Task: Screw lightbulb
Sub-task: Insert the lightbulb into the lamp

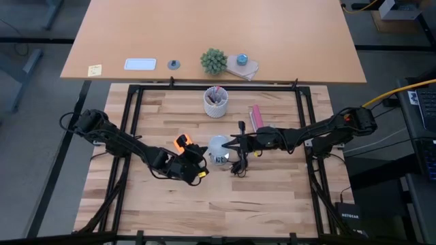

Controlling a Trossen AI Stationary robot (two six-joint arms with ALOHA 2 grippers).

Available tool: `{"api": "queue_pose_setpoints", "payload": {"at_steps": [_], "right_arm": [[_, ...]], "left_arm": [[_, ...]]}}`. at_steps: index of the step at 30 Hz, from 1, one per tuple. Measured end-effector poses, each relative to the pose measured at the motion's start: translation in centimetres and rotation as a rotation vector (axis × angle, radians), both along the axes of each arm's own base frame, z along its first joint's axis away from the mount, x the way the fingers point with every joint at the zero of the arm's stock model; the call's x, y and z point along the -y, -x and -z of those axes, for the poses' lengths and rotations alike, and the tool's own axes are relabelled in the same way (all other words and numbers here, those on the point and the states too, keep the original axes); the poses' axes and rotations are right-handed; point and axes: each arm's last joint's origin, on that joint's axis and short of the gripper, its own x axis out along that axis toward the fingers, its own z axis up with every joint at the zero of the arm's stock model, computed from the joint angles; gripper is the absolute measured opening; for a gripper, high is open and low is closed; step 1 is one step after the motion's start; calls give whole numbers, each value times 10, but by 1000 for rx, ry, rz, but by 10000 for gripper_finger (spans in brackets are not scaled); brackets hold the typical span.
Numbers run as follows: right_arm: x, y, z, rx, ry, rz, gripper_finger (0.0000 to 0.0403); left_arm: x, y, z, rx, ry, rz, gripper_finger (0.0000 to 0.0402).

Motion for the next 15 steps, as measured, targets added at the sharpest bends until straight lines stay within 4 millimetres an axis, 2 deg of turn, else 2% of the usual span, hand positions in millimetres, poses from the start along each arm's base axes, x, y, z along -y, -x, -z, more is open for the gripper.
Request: {"api": "queue_pose_setpoints", "payload": {"at_steps": [7,11,15], "right_arm": [[0,0,0,1,-3,0,9],[0,0,0,1,-2,1,9],[0,0,0,1,-1,7,9]], "left_arm": [[-12,-4,0,-2,-13,-37,1],[-10,-2,-4,-25,-63,-20,1],[-5,5,-17,16,-57,-4,1]]}}
